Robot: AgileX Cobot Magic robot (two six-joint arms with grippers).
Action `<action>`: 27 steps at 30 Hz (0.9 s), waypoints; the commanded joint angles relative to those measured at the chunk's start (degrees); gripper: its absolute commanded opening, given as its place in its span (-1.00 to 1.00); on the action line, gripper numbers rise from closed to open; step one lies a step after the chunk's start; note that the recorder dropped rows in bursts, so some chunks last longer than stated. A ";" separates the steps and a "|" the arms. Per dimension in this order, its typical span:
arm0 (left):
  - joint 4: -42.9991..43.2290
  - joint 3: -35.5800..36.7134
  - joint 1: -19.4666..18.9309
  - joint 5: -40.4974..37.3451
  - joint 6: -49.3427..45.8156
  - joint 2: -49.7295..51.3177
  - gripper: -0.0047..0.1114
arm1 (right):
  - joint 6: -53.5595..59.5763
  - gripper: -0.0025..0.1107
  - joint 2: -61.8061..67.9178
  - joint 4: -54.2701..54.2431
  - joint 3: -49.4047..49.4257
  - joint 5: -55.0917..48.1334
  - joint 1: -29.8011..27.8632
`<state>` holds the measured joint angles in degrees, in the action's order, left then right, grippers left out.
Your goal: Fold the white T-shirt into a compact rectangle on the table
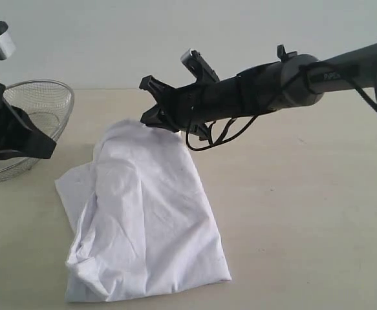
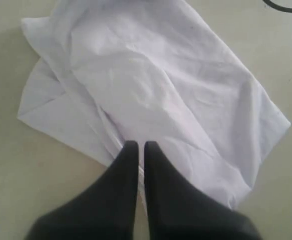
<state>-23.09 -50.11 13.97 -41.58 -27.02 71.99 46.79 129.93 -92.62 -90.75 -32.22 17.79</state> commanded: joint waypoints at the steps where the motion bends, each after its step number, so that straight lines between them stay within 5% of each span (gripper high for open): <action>1: -0.22 -0.29 -0.04 -0.39 0.38 -0.34 -0.84 | 1.29 -0.96 0.82 0.75 -3.69 1.52 0.01; 10: -0.22 -0.17 -0.04 -0.30 0.38 -0.12 -0.84 | 0.19 -0.93 2.71 1.01 -8.71 1.94 0.01; 18: -0.22 -0.17 -0.04 -0.17 0.38 -0.13 -0.84 | 0.90 -0.06 4.43 2.51 -8.69 -0.11 0.01; 27: -0.09 -0.17 -0.04 -0.38 0.38 -0.13 -0.84 | 1.43 -0.01 1.48 4.07 -12.22 -5.74 -2.12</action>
<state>-23.09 -50.11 13.97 -41.71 -27.02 71.99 47.76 133.77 -89.06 -101.72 -35.30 17.08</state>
